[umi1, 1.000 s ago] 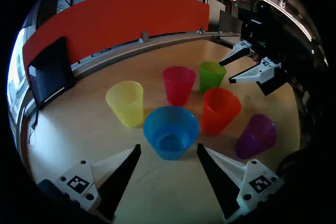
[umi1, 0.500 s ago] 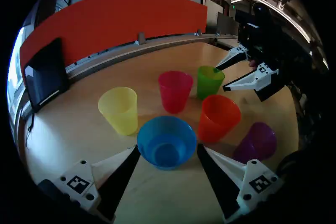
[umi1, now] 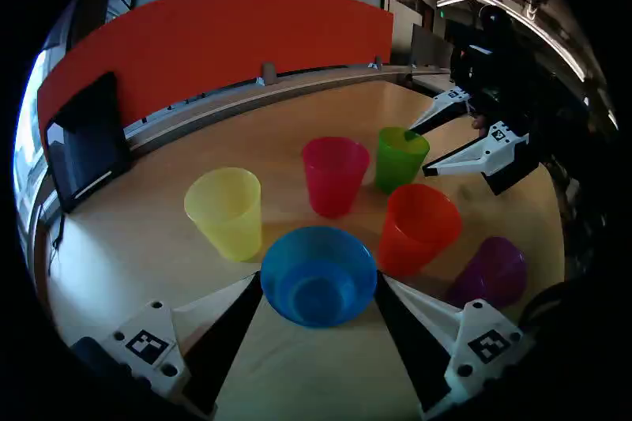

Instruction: Pour water

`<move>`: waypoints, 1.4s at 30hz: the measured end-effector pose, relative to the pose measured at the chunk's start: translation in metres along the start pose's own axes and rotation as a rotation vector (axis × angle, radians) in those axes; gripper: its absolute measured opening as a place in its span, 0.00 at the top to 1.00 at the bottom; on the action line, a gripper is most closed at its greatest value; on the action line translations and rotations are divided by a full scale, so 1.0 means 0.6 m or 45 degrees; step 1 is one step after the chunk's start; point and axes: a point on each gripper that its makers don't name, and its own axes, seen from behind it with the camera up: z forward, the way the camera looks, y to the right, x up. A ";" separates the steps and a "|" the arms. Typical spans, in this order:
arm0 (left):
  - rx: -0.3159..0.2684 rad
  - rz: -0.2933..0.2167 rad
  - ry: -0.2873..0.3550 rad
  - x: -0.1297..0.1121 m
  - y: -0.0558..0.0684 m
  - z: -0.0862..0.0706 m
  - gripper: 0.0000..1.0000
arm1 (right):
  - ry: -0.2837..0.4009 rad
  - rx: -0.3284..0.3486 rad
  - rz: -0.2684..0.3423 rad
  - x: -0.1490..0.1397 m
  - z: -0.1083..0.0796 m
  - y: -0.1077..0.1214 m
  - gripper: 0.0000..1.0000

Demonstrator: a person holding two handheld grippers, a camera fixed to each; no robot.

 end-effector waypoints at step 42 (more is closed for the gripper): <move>-0.003 -0.050 0.052 0.007 0.000 -0.016 0.12 | 0.062 -0.004 0.030 0.032 0.025 0.000 0.08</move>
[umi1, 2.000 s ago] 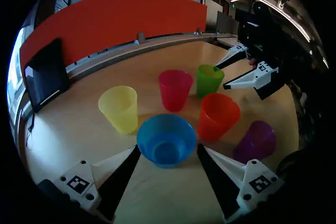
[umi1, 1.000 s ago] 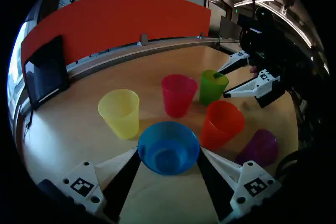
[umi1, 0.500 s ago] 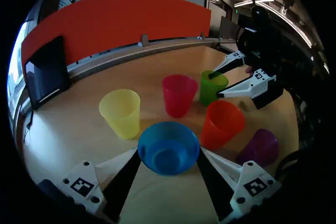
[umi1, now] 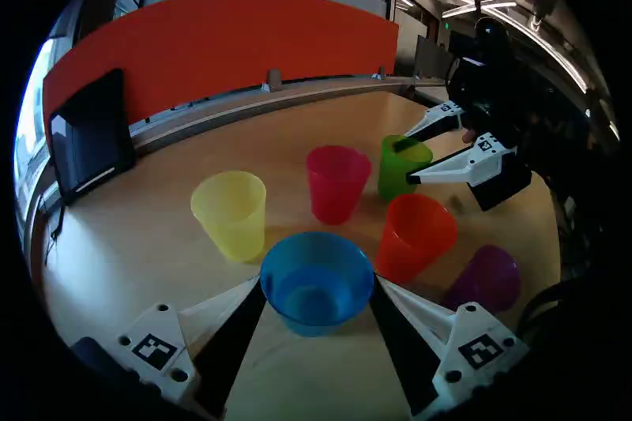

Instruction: Pour water

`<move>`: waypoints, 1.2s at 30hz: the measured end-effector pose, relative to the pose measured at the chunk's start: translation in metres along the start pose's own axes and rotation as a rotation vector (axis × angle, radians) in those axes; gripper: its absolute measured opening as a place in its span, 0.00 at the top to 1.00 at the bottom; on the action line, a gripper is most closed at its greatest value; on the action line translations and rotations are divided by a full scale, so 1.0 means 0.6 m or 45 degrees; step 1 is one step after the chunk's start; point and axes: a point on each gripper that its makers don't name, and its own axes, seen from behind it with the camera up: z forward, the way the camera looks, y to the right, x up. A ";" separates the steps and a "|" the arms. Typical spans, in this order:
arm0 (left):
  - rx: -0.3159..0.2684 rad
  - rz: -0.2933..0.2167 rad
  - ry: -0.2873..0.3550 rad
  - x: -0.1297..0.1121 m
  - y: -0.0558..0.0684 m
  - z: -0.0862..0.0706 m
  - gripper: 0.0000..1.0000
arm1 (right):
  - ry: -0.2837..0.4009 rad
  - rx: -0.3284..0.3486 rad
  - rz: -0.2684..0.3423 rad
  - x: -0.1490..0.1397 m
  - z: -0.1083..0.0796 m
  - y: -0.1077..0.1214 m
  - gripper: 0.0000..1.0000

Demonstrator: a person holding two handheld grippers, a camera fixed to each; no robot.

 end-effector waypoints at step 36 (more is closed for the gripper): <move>0.133 0.064 0.404 0.167 0.015 -0.187 0.12 | 0.432 -0.085 -0.036 0.188 -0.184 -0.064 0.08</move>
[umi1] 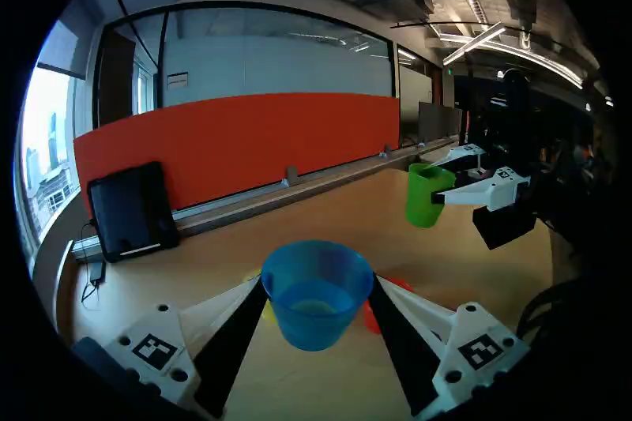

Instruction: Pour water

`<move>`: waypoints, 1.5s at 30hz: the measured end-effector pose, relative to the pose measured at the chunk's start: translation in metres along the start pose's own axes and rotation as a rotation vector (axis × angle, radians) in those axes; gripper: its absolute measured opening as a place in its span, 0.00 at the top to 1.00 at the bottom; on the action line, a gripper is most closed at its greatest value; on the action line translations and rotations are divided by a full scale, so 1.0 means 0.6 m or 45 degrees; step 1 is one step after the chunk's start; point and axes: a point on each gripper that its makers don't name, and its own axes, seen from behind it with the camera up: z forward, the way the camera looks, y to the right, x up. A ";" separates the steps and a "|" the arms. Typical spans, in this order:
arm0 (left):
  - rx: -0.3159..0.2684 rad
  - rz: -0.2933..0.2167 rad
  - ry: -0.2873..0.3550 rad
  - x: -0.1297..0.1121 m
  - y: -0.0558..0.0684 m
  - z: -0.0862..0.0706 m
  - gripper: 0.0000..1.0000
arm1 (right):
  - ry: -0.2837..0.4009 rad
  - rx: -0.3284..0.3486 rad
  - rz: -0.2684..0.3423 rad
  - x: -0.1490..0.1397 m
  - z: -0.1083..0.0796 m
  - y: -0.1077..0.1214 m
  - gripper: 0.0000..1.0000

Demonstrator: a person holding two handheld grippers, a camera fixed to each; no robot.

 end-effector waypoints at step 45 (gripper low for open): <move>-0.018 -0.033 0.251 0.107 0.013 -0.047 0.12 | 0.206 -0.002 -0.047 0.103 -0.023 -0.021 0.07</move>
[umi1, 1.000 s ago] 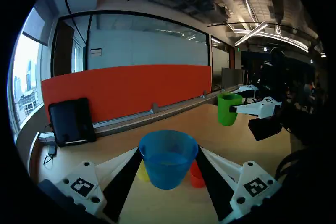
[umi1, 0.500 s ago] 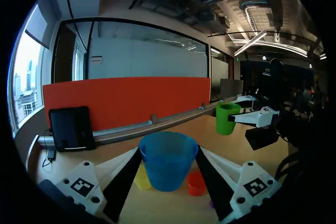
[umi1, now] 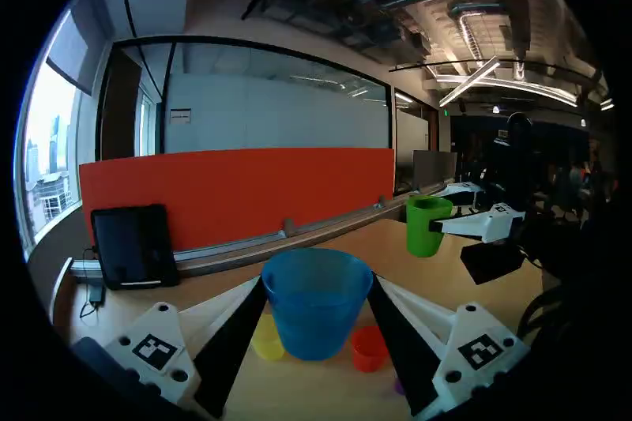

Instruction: Pour water

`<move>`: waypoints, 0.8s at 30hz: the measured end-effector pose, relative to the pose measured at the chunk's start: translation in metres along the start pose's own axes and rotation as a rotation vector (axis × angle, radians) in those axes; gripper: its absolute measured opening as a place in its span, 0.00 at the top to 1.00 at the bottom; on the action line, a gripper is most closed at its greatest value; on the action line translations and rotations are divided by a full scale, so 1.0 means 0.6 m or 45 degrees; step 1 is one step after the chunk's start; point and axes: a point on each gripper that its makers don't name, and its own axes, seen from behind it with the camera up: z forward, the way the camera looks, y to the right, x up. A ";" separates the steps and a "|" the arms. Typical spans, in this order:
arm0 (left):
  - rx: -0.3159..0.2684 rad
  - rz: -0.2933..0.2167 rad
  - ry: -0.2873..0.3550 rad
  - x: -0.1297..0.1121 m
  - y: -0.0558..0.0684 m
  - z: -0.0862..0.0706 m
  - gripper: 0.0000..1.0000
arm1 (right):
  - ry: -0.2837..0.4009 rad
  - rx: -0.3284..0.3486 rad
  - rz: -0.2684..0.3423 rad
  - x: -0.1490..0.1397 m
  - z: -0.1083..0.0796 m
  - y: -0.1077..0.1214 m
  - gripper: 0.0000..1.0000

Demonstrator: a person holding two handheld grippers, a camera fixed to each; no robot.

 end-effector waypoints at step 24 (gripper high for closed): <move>0.038 0.144 0.047 0.034 -0.003 -0.002 0.12 | 0.025 0.056 0.012 0.004 0.002 -0.027 0.08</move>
